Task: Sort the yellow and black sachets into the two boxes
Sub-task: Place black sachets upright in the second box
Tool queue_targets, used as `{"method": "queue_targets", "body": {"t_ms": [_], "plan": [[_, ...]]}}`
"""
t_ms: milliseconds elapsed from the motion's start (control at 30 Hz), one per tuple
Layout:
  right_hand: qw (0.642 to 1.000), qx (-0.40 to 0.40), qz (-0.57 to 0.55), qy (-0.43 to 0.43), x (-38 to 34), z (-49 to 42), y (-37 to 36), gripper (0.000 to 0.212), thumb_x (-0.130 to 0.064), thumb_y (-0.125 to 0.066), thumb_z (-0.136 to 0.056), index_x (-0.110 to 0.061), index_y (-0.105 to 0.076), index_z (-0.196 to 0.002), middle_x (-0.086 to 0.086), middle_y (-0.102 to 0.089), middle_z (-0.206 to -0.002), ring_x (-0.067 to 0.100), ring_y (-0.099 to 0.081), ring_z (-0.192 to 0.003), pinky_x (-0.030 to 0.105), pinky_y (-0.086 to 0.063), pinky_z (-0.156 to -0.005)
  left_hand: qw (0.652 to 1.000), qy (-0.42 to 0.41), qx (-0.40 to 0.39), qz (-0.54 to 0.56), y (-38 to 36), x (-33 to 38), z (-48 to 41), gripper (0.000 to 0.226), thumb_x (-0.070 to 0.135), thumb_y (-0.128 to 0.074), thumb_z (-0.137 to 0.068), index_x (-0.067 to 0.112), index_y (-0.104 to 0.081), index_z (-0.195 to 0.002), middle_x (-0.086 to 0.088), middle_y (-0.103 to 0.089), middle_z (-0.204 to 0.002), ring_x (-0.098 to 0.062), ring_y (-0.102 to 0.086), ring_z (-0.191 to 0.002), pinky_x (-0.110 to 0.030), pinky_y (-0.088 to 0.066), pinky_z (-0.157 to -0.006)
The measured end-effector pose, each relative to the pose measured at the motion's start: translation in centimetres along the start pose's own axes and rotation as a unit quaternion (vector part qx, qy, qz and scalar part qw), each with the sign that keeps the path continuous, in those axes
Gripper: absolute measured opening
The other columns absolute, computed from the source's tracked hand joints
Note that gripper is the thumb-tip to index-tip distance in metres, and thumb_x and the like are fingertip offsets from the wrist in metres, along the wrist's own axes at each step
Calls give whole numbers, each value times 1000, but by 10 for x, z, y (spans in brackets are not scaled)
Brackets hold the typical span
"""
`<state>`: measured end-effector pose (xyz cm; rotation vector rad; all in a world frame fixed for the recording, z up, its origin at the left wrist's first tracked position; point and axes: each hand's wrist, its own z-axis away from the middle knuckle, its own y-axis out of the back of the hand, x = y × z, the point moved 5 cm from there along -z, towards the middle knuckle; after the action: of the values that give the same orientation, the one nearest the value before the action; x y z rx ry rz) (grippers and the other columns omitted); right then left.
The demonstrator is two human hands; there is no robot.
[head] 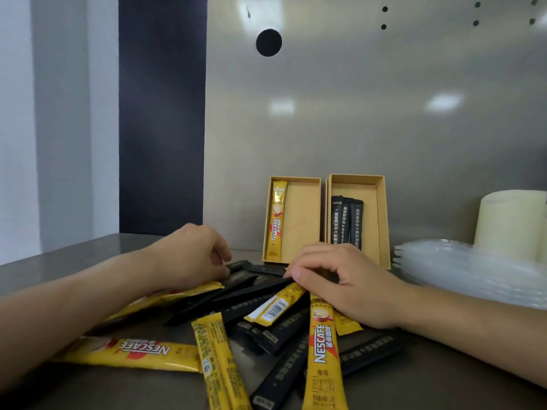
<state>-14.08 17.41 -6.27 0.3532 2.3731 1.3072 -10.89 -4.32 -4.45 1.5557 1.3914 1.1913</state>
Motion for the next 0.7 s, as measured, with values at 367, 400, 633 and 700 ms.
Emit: {"method": "queue_targets", "body": {"t_ms": [367,400,633,700], "plan": [[1000,-1,14,-17,-3,1,1,34,-46,-43,-102,-31,-72,-110,-16,-67,-103,0,-58,-106,23,-48,-91,999,24,-31,26,-7,-6,-3,35,30,-66,-94,24,-64,-129,10,-65,-111,-11,-61,-105,-21,-47,-92],[1000,-2,16,-18,-4,1,1,34,-47,-42,-102,-30,-71,-110,-15,-67,-102,0,-58,-106,23,-48,-91,999,24,-29,31,-6,-6,-3,34,29,-66,-94,23,-65,-127,9,-67,-109,-11,-62,-103,-21,-47,-91],[1000,-7,19,-20,-5,1,1,35,-48,-41,-103,-30,-71,-109,-13,-67,-102,1,-58,-104,24,-48,-91,995,22,-76,63,-7,-5,-3,28,22,-64,-96,22,-70,-123,15,-67,-93,-1,-63,-90,-12,-46,-76],[1000,-9,15,-23,-4,1,1,33,-47,-42,-103,-31,-70,-111,-17,-66,-104,-2,-57,-106,20,-47,-92,994,22,-84,69,-7,-4,-4,22,21,-63,-97,23,-71,-118,15,-68,-92,1,-63,-88,-9,-45,-70]]}}
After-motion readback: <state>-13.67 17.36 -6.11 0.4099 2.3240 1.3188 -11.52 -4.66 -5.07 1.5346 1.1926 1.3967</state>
